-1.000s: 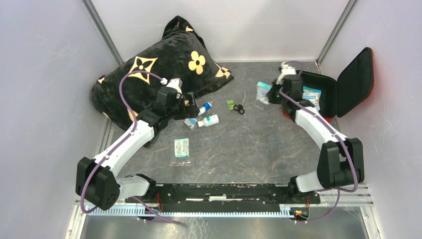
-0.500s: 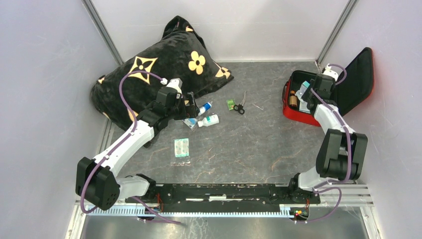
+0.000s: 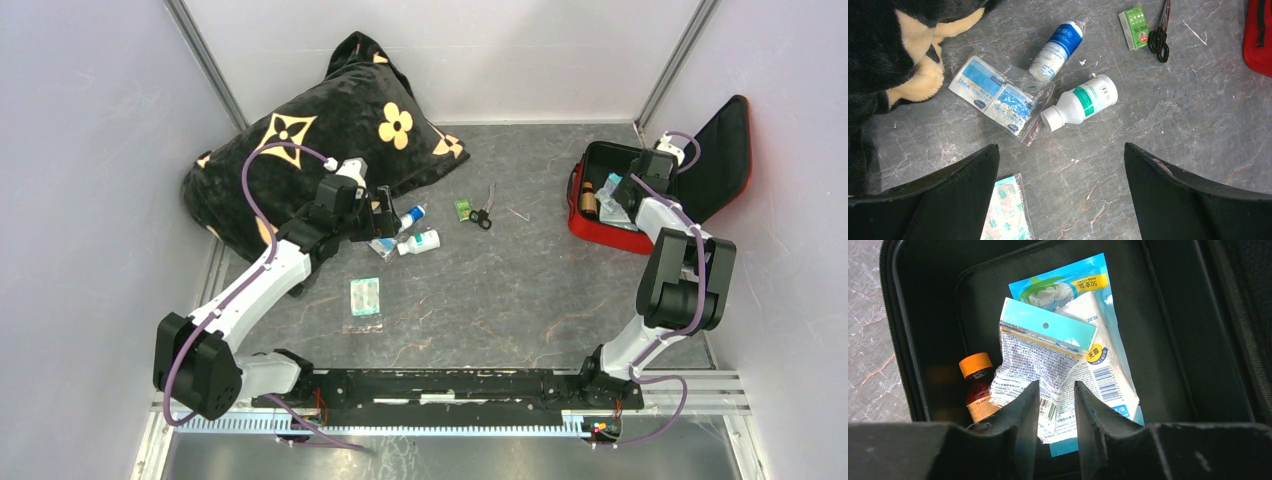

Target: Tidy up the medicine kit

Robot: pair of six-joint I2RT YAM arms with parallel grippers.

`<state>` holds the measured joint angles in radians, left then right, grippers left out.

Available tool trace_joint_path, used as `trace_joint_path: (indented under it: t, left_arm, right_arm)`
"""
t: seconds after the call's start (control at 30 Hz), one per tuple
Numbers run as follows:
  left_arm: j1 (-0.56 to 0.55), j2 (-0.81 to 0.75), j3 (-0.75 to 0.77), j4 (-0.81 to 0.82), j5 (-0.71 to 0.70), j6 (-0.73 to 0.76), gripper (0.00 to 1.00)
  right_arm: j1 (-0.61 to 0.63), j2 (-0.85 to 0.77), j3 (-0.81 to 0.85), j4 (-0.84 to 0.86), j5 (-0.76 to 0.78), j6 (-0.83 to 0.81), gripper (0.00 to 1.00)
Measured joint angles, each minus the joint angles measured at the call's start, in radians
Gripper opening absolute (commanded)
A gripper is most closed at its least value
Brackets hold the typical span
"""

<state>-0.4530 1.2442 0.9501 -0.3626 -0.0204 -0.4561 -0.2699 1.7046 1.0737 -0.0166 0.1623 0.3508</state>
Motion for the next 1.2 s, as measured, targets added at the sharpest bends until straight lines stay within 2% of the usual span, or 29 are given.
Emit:
trace_joint_path:
  t: [0.2,0.4,0.47,0.57,0.7,0.87,1.2]
  left_arm:
    - [0.000,0.011,0.000,-0.004,-0.002,0.000,1.00]
    - [0.000,0.011,0.001,-0.011,-0.014,0.001,1.00]
    - [0.000,0.011,0.001,-0.017,-0.028,0.001,1.00]
    - [0.000,0.011,0.001,-0.026,-0.038,0.001,1.00]
    - [0.000,0.012,0.001,-0.035,-0.063,0.001,1.00]
    - [0.000,0.008,0.014,-0.079,-0.084,0.008,1.00]
    - [0.000,-0.051,0.040,-0.121,-0.082,0.040,1.00]
  right_arm:
    - [-0.001,-0.032,0.000,-0.004,-0.014,-0.007,0.46]
    - [0.017,-0.136,0.000,-0.001,-0.119,0.025,0.51]
    - [0.045,-0.166,0.001,-0.005,-0.140,0.040,0.53]
    - [0.119,-0.187,0.017,-0.014,-0.172,0.066,0.60]
    - [0.277,-0.182,0.057,-0.038,-0.187,0.084,0.65]
    - [0.432,-0.079,0.179,-0.082,-0.196,0.100,0.67]
    - [0.549,0.224,0.438,-0.308,-0.128,0.083,0.70]
